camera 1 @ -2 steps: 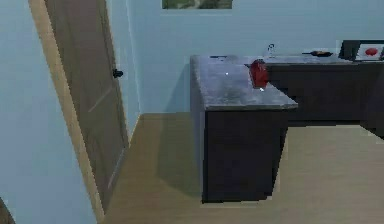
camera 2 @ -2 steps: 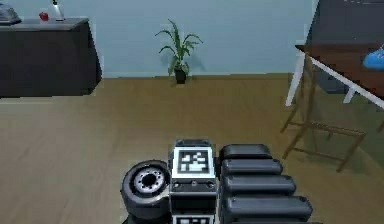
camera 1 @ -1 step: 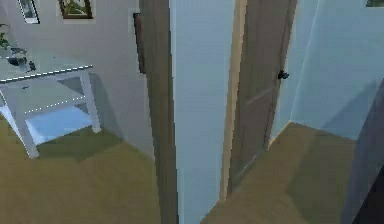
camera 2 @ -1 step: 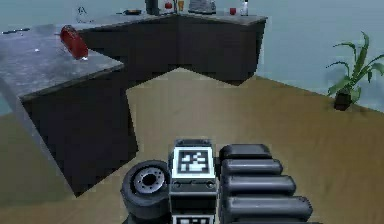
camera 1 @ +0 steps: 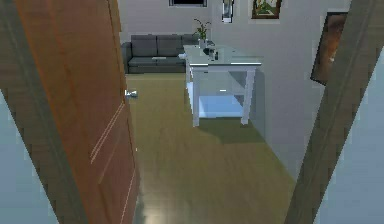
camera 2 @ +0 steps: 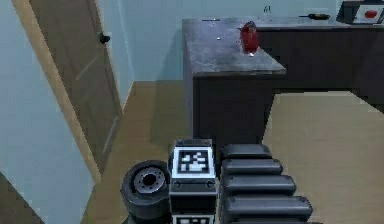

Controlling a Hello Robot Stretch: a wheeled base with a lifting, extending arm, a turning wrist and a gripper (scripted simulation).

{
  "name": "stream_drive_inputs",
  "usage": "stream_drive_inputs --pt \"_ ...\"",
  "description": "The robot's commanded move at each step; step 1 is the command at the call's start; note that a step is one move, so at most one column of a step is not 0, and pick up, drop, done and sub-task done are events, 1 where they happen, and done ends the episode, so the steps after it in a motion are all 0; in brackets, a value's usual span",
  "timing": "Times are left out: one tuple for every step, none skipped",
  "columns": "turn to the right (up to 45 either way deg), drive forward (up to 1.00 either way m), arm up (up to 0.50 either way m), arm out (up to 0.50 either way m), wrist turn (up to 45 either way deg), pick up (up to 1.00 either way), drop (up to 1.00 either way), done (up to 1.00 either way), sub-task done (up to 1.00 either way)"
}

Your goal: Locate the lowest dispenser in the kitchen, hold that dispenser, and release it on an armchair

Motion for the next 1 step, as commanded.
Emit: stream_drive_inputs --pt "-3.0 0.0 0.0 0.0 0.0 0.0 0.0 0.0 0.0"
